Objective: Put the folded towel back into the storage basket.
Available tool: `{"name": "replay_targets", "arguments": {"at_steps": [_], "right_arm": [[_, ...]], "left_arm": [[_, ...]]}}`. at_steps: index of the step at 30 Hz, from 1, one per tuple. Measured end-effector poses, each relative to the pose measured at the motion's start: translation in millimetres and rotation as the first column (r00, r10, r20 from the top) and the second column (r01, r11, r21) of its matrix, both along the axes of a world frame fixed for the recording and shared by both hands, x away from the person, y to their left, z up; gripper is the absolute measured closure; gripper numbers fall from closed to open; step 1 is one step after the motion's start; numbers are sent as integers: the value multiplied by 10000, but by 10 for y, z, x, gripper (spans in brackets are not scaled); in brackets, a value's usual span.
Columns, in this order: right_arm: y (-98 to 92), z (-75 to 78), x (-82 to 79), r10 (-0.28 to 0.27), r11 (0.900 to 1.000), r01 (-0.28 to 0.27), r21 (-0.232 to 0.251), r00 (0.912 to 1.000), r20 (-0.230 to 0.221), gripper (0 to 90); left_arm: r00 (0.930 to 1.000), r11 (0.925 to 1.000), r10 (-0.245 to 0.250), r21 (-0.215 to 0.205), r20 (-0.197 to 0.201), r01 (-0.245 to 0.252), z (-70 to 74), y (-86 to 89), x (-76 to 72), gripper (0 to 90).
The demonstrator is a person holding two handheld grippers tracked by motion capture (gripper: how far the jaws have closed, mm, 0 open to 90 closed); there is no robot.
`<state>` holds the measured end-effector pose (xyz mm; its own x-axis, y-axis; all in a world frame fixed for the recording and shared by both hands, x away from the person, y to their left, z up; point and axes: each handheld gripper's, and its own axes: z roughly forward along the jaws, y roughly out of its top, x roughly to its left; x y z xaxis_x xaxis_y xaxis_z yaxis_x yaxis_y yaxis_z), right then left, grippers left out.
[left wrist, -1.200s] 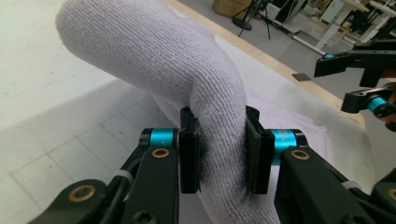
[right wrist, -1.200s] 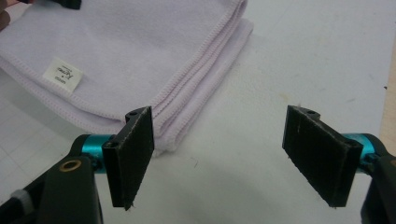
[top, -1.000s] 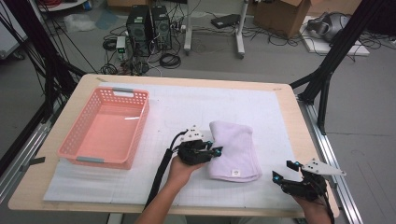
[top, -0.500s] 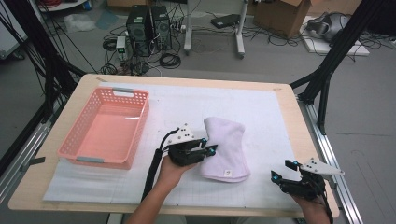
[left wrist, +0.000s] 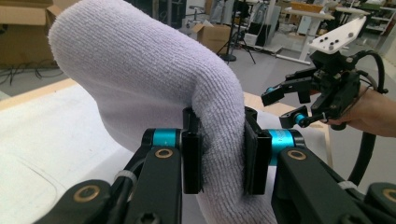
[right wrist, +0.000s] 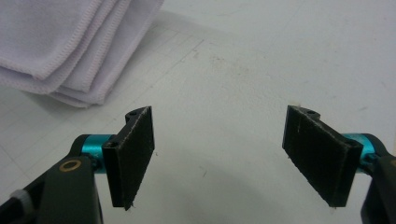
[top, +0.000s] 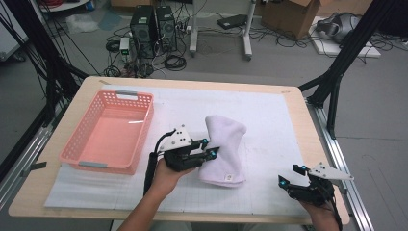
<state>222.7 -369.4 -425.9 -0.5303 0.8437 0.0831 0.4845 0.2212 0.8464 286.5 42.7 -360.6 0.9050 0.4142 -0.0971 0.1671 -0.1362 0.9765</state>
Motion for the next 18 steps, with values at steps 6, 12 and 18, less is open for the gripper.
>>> {"name": "replay_targets", "arguments": {"at_steps": [6,12,18], "right_arm": [[-2,7,10,35,10000,-35,-29,9999,108,242],[14,14,10,54,10000,-54,-32,9999,164,241],[25,20,12,65,10000,-64,-60,9999,159,240]], "left_arm": [[9996,9999,-57,-107,287,60,100,99,-18,735],[9984,9997,22,-253,573,-8,190,199,-31,735],[9968,9983,133,-584,786,-88,278,338,-30,735]]}}
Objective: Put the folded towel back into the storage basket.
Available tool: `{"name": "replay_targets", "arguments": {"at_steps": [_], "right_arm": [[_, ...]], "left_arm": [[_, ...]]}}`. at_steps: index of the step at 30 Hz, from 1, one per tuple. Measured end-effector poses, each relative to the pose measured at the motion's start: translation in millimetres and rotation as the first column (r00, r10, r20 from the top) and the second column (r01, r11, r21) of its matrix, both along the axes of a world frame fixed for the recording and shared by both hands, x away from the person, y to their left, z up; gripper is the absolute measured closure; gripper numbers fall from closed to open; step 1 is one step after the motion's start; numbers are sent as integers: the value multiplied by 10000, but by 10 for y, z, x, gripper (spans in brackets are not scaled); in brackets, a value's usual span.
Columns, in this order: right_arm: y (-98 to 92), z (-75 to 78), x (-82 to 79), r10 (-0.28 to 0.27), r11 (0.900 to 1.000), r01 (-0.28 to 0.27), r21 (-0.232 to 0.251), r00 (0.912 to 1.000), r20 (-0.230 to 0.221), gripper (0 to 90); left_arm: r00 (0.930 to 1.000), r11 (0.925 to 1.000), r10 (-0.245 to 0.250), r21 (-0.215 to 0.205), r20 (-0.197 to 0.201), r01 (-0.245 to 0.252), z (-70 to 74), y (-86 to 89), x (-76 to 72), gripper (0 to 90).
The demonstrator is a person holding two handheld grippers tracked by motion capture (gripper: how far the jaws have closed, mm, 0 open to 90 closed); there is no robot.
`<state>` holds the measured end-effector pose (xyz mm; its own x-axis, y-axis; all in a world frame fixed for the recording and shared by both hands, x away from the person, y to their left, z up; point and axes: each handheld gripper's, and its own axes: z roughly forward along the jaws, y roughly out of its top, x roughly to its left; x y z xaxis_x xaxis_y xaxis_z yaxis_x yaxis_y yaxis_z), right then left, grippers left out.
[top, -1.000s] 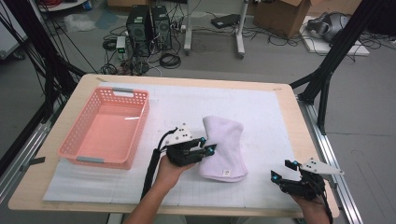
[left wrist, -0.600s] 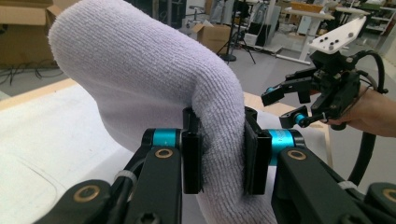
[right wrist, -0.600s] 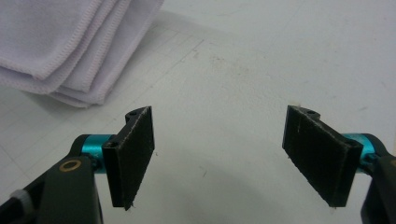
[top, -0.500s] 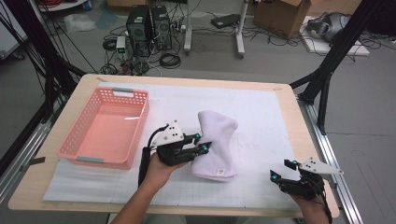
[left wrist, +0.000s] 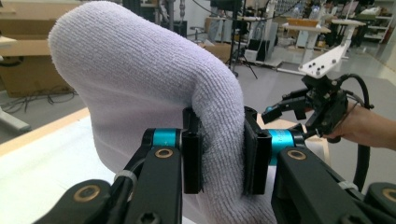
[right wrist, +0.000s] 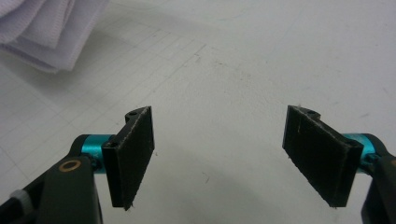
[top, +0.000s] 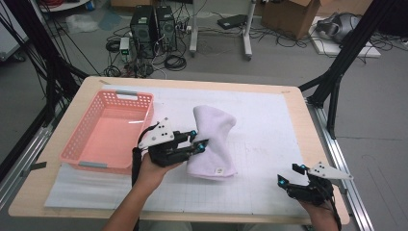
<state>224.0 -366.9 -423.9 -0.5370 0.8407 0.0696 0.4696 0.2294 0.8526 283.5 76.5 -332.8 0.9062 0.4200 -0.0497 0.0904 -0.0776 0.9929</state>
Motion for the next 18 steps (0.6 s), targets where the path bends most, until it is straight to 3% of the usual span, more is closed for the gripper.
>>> {"name": "replay_targets", "arguments": {"at_steps": [12,18], "right_arm": [[27,9,9,-5,10000,5,6,10000,51,240],[54,10,17,-16,10000,16,-6,10000,16,240]], "left_arm": [[9992,9974,169,-702,370,-143,181,338,16,734],[9978,9958,406,-841,529,-361,249,511,15,734]]}}
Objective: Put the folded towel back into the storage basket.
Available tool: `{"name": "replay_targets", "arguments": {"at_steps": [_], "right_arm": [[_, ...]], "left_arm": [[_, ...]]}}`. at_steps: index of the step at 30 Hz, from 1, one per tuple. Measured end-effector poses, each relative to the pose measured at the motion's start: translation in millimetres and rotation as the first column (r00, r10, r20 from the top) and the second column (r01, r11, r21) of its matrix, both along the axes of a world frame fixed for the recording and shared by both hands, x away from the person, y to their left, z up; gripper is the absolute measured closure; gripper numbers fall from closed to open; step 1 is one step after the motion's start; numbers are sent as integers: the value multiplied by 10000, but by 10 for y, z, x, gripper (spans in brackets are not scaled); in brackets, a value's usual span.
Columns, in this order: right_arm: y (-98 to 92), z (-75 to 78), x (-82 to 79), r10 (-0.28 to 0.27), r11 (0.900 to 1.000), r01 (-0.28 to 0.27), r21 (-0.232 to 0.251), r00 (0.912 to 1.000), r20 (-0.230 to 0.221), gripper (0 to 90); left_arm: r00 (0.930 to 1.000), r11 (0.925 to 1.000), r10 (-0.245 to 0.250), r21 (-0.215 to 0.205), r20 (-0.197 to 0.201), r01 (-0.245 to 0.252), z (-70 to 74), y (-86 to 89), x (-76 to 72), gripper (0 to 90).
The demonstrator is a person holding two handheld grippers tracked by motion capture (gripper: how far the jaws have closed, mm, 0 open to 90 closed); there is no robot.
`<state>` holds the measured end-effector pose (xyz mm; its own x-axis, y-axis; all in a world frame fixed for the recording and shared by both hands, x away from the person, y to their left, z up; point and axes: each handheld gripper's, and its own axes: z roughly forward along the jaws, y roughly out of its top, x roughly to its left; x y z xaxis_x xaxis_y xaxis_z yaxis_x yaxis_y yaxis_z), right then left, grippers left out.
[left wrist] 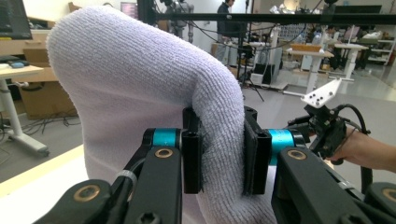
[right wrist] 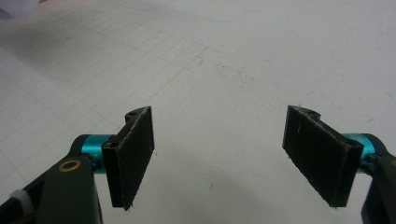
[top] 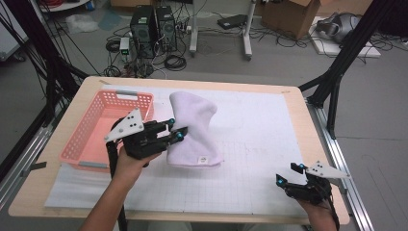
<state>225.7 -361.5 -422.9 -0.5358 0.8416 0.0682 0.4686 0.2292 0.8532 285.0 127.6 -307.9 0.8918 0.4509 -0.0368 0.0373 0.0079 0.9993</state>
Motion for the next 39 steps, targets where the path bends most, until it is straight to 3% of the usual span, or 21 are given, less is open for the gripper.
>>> {"name": "replay_targets", "arguments": {"at_steps": [24,39], "right_arm": [[49,-7,40,-56,9999,56,-139,10000,-17,240],[74,9,61,-147,9999,147,-60,9999,-10,240]], "left_arm": [[9989,9987,405,-325,221,-398,210,646,107,734],[9974,9969,720,-317,107,-716,264,1036,162,734]]}}
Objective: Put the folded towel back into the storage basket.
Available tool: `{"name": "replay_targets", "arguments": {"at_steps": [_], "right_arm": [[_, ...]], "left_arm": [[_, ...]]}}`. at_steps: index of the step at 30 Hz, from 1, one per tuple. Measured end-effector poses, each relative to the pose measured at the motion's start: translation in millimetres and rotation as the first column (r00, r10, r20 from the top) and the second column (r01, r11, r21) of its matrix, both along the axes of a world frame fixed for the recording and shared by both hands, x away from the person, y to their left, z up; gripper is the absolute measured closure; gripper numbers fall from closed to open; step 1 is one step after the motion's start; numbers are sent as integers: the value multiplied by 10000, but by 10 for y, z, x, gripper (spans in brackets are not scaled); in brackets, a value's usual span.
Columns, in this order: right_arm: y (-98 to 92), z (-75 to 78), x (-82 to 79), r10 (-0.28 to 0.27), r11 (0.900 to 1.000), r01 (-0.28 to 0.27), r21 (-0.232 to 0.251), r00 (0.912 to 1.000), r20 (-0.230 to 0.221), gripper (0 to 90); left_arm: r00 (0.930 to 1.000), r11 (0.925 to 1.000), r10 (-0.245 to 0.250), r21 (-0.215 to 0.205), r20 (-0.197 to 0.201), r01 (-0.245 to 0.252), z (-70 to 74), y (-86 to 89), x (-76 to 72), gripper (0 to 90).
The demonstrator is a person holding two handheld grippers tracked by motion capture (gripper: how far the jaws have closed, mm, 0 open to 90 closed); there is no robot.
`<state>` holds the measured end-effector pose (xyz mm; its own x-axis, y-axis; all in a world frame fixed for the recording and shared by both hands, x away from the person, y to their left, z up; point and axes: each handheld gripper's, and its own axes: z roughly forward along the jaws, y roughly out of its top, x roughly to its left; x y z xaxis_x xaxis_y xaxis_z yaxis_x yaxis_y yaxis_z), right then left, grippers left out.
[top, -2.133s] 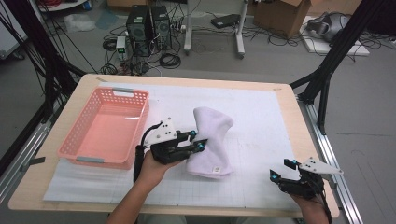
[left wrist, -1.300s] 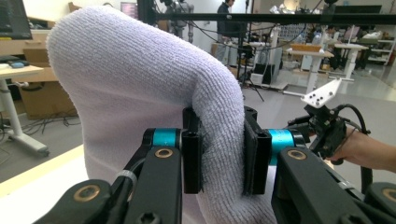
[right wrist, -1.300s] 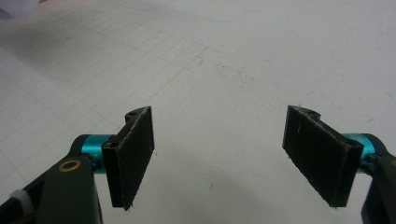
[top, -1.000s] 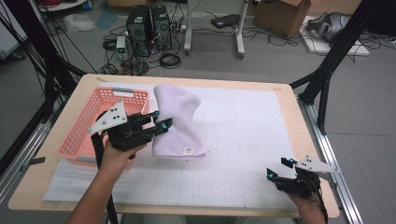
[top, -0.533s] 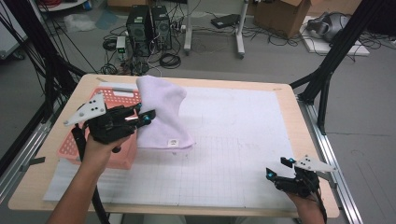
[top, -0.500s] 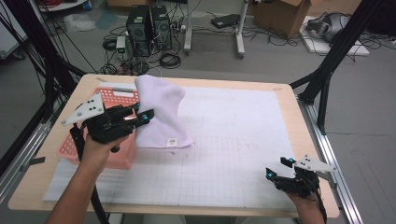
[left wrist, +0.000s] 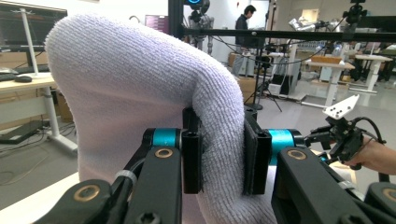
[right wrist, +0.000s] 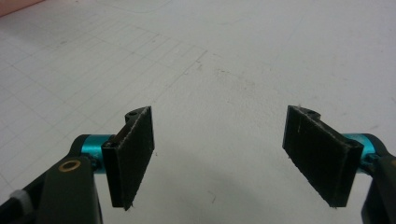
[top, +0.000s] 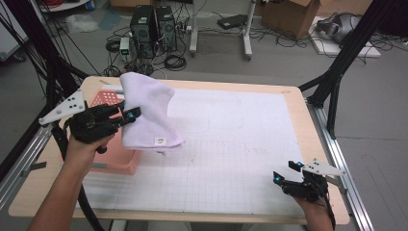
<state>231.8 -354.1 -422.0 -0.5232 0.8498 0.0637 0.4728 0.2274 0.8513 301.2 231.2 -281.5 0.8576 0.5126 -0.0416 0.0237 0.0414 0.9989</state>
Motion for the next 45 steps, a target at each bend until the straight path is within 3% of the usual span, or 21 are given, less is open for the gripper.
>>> {"name": "replay_targets", "arguments": {"at_steps": [13,17,23,26,32,35,37,40,45], "right_arm": [[53,3,7,6,10000,-6,-59,10000,-11,240],[70,1,-2,3,9999,-3,-107,10000,-31,240],[85,-7,-7,-50,9999,49,-136,10000,-83,240],[97,-11,-9,-54,9998,52,-173,9999,-115,240],[137,-10,-10,24,9997,-26,-249,10000,-84,240],[154,-17,-5,69,9995,-71,-306,9999,-82,240],[161,-17,-5,67,9995,-70,-313,9999,-99,240],[161,-13,-6,47,9994,-49,-329,10000,-65,240],[165,-13,-14,55,9994,-58,-337,9999,-86,240]], "left_arm": [[9982,9981,597,-146,-111,-598,12,523,57,734],[9965,9961,807,-348,-214,-814,-42,728,87,734],[9909,9911,1137,-616,-720,-1182,-255,1015,134,734],[9844,9883,1356,-551,-1122,-1424,-398,1104,159,732],[9650,9805,1826,-371,-1880,-1928,-630,1235,194,722],[9525,9764,2005,-334,-2293,-2136,-722,1284,212,718],[9406,9729,2155,-250,-2624,-2299,-785,1308,228,705],[9344,9727,2195,-106,-2806,-2317,-836,1315,241,705],[9238,9661,2406,-188,-2978,-2576,-873,1360,259,705]]}}
